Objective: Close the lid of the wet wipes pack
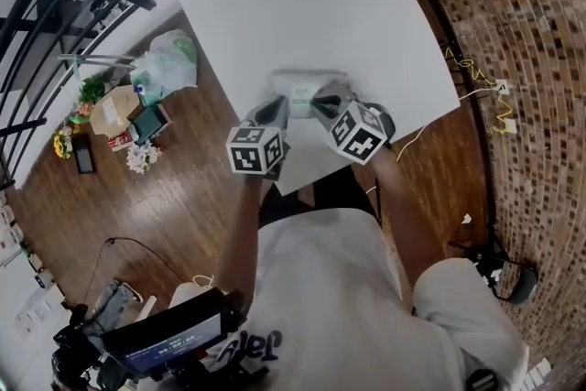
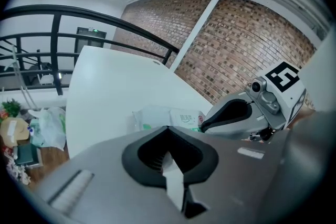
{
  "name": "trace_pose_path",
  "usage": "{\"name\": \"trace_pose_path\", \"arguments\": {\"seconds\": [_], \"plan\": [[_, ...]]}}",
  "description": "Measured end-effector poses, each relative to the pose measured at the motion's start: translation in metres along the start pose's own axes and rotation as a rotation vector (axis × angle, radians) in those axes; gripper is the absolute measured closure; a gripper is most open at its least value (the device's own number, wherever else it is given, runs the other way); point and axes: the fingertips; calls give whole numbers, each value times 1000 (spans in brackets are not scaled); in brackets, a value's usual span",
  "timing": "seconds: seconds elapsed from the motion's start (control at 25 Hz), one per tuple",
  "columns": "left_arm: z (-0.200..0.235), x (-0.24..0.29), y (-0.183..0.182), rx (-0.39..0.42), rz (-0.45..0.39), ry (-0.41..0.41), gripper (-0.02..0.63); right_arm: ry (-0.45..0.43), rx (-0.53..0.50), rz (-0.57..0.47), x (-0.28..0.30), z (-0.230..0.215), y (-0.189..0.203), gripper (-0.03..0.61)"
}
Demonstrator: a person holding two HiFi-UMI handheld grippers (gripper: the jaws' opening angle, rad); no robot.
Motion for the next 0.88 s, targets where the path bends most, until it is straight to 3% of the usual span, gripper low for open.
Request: {"name": "trace_pose_path", "arguments": {"seconds": [0.44,0.88], "plan": [[2,1,1,4,9,1,598,18,-173,143,10,3,9,586],[0,4,2,27,21,5,599,47,-252,275,17,1,14,584]]}}
Point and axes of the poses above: the fingertips, and each gripper's own axes: x forward along the fingers, z to its left, y out of its underside, and after that the axes turned 13 degrees about -z, right-handed
